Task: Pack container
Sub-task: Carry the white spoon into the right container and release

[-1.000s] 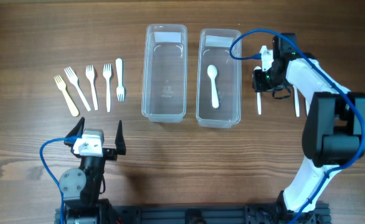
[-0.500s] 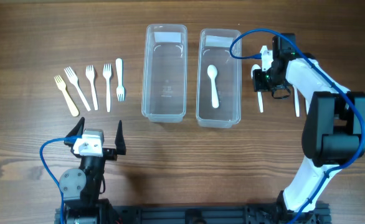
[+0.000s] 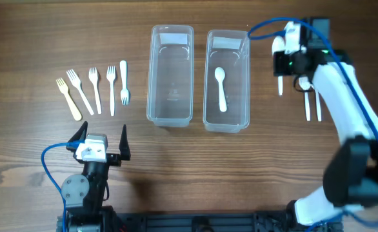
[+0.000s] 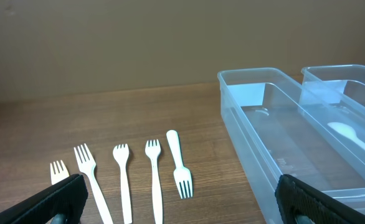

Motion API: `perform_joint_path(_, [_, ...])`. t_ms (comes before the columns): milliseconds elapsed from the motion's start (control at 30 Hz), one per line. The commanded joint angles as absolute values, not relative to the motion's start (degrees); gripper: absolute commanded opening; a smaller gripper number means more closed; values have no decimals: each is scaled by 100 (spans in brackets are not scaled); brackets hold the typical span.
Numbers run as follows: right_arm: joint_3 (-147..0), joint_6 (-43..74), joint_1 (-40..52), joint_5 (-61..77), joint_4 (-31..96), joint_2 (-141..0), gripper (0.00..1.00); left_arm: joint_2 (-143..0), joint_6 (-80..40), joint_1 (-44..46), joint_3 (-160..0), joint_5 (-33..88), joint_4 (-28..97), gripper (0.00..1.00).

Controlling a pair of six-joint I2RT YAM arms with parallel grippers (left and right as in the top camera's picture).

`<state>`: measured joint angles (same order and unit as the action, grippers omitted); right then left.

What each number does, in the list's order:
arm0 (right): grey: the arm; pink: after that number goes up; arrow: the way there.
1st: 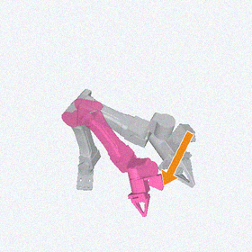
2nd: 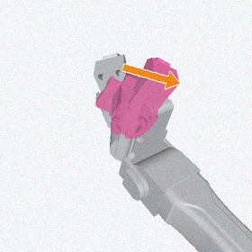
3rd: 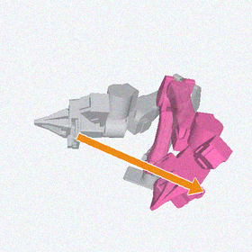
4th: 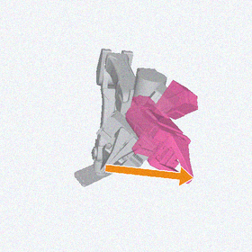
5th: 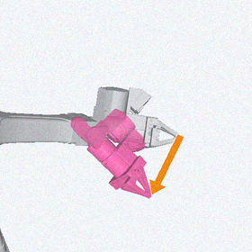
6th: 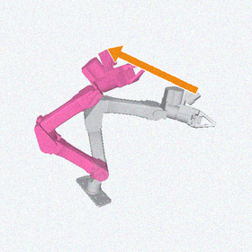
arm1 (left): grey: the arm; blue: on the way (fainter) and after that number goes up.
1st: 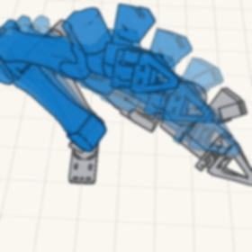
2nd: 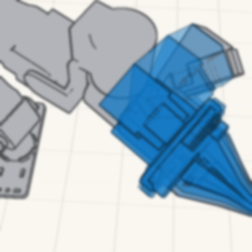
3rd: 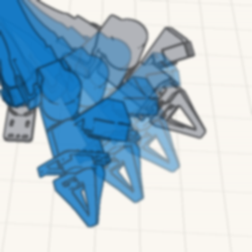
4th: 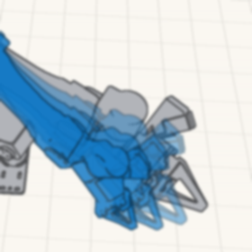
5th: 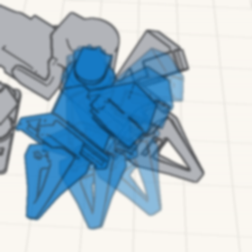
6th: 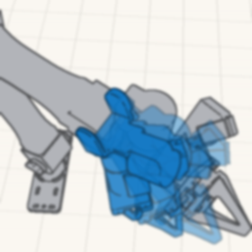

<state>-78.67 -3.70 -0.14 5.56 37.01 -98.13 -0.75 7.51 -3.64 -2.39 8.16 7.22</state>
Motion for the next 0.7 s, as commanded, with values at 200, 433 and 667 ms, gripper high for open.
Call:
perform_joint_path(200, [-8003,342,639,1448,3684,-9397,4,-38,878,-327,-191,788,701,100])
perform_joint_path(433, [-7999,687,1343,1444,3540,-9526,6,-38,878,-327,-191,788,701,100])
perform_joint_path(667, [-7992,941,1726,1380,3586,-10239,5,-38,878,-327,-191,788,701,100])
